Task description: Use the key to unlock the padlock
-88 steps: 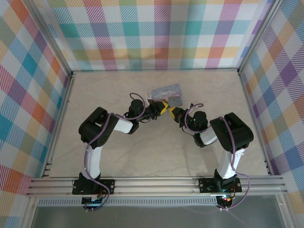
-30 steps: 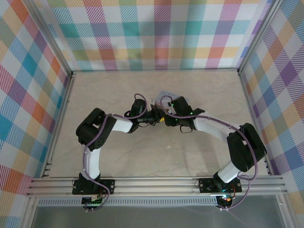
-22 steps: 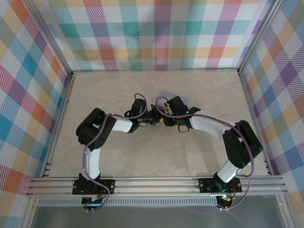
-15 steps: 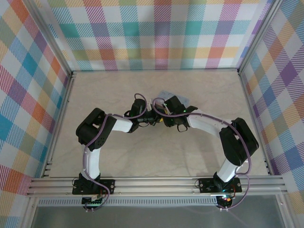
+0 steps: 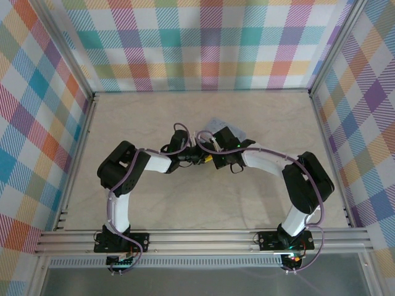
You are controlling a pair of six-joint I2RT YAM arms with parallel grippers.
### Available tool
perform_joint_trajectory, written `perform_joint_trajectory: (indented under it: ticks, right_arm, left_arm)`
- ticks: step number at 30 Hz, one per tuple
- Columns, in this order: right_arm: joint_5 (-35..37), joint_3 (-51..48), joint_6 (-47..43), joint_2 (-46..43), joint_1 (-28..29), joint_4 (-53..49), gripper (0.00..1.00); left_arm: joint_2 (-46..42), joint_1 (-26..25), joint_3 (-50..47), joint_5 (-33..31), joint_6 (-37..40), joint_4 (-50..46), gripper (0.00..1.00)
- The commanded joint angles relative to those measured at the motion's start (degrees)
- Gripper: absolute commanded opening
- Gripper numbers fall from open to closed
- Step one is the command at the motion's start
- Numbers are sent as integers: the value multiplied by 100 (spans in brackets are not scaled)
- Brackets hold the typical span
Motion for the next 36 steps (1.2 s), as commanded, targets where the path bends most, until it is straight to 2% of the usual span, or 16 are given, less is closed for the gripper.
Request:
perform_joint_trajectory:
  ticks: [1,5,8,15,19,26,30,36]
  right_arm:
    - [-356,-219,88,82,35,371,0]
    - [-474,-350,36,49,43,481,0]
    - [-534,-410,-72,17,39,510,0]
    - [-489,-392,-327,25,42,449,0]
    - [-379,-314,-579,34,43,331,0]
    - [-350,-283,-781,42,43,288,0]
    - [-331,-358,-864,-11,43,392,0]
    - [-247,-72,-1399,201,100,518,0]
  left_arm:
    - [-379,85,-326,-59,149,-73,34]
    - [-711,310,-598,-168,291,-273,34]
    - [-1057,520,-616,-363,637,-830,34]
    - [-1507,948,81,-1012,1561,-2345,35]
    - [-1181,995,1009,-1406,2207,-3206,36]
    - [-40,1005,2409,-1431,2617,-3890,36]
    - [452,1005,2825,-1050,2600,-3895,35]
    - [669,933,2735,-532,2237,-3337,34]
